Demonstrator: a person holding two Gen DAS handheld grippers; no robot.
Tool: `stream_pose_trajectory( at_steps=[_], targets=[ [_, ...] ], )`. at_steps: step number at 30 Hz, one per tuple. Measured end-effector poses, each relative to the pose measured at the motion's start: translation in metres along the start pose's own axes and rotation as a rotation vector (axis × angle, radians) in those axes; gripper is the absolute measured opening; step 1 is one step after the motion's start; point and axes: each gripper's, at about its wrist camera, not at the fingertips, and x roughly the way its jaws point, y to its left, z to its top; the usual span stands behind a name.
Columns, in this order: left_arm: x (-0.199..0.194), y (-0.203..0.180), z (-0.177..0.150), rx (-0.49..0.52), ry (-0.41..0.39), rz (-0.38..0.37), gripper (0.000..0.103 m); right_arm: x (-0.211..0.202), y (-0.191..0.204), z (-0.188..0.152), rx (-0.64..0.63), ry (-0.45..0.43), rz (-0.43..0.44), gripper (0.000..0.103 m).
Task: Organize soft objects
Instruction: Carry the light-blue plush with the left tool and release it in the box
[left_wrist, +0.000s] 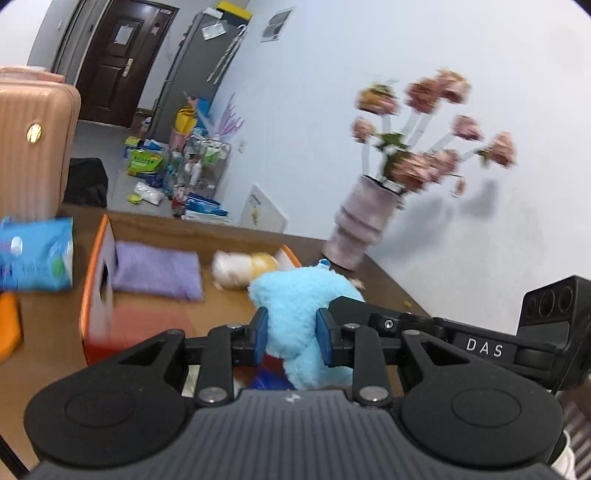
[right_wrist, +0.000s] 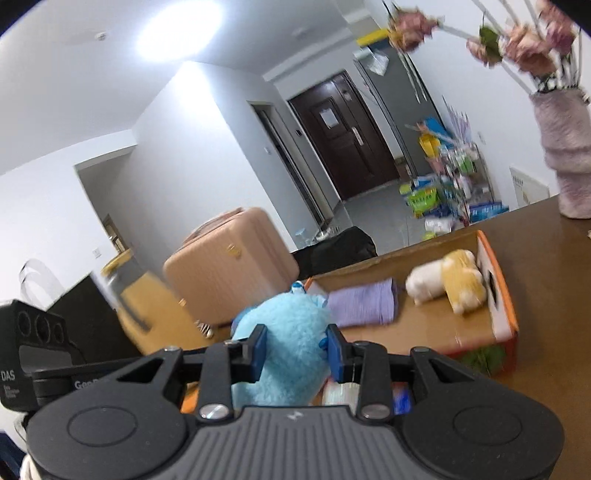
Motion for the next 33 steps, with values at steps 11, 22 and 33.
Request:
stream_pose_trajectory(
  at_steps=[11, 22, 33],
  targets=[
    [0.124, 0.112, 0.038, 0.051, 0.125, 0.297, 0.026, 0.220, -0.054, 0.040, 0.092, 0.286, -0.073, 0.031],
    [0.139, 0.110, 0.004, 0.283, 0.155, 0.426, 0.031, 0.296, -0.048, 0.021, -0.014, 0.540, -0.152, 0.042],
    [0.062, 0.084, 0.021, 0.215, 0.068, 0.434, 0.052, 0.183, -0.025, 0.062, -0.126, 0.408, -0.246, 0.058]
  ],
)
